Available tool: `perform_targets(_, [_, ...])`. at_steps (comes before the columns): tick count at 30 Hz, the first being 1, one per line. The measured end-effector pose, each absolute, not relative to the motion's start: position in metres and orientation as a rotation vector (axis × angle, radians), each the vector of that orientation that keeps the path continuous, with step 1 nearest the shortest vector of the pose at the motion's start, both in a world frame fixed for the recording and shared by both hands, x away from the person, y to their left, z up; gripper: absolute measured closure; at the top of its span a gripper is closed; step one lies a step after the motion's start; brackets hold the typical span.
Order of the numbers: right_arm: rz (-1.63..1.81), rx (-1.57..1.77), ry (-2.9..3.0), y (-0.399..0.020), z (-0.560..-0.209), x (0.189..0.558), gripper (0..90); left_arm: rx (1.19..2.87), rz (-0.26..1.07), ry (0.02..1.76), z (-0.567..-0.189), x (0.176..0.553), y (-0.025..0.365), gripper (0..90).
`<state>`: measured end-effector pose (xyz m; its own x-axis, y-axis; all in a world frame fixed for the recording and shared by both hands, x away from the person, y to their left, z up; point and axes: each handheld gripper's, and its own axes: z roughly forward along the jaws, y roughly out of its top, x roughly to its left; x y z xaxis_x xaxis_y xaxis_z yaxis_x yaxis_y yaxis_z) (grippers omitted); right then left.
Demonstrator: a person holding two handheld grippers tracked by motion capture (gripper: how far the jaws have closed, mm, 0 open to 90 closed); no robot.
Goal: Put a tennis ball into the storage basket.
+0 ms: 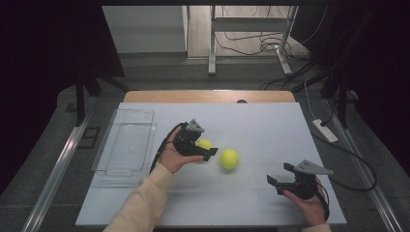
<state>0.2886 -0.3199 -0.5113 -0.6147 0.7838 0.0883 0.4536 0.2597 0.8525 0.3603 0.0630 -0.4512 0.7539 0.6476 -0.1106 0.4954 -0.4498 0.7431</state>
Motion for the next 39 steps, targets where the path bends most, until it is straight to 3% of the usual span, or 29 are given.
perform_targets(39, [1.283, 1.14, 2.189, -0.321, -0.513, 0.289, 11.3, 2.256, 0.148, 0.983, -0.488, 0.393, 0.056, 7.9])
